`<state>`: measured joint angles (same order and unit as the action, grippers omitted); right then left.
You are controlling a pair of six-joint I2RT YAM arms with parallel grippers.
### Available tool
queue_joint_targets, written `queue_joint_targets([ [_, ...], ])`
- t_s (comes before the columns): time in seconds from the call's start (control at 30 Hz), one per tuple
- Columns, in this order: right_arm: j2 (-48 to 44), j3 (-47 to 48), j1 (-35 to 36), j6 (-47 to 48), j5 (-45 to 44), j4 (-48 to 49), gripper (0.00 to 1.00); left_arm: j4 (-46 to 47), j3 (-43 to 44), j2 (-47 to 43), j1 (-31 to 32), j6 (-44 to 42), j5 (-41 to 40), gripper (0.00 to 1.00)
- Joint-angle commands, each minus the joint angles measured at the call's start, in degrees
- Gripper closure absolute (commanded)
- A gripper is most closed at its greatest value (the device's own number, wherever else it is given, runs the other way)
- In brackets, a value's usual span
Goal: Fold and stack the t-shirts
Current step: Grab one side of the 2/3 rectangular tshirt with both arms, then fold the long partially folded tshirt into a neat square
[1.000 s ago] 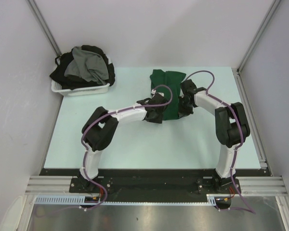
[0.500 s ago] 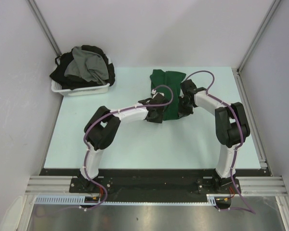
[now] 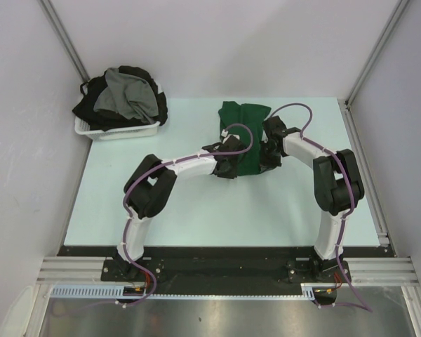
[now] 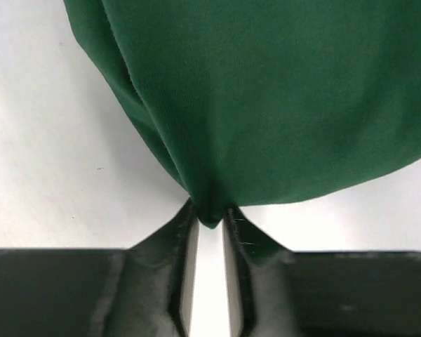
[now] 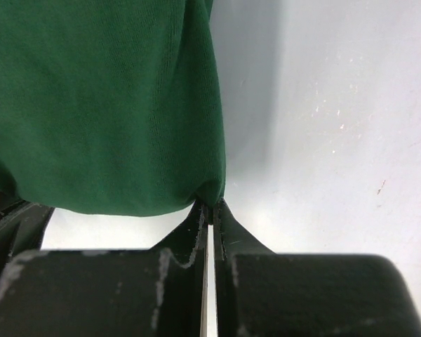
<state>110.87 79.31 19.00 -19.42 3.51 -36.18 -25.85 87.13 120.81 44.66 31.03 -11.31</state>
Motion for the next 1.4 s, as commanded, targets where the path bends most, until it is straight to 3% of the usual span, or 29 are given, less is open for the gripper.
queue_joint_targets([
  [0.0,-2.5,-0.3,-0.2,0.6,0.1,-1.0,1.00,0.1,2.2,0.7,0.0,-0.1,-0.3,0.81],
  [0.17,-2.5,-0.3,-0.2,0.7,-0.1,-0.9,1.00,0.2,2.1,0.9,-0.1,-0.3,0.1,1.00],
  [0.4,-3.4,-0.6,-0.2,0.6,0.2,-1.3,1.00,0.2,1.3,-0.1,-0.1,-1.0,0.1,1.00],
  [0.83,-10.9,-7.9,1.3,-1.0,0.4,-2.3,1.00,-0.8,-7.9,-11.2,1.1,-0.9,0.8,1.00],
  [1.37,-26.3,-14.9,7.6,-7.4,1.3,-9.8,1.00,-12.0,-11.4,-25.2,10.4,0.7,-0.2,1.00],
])
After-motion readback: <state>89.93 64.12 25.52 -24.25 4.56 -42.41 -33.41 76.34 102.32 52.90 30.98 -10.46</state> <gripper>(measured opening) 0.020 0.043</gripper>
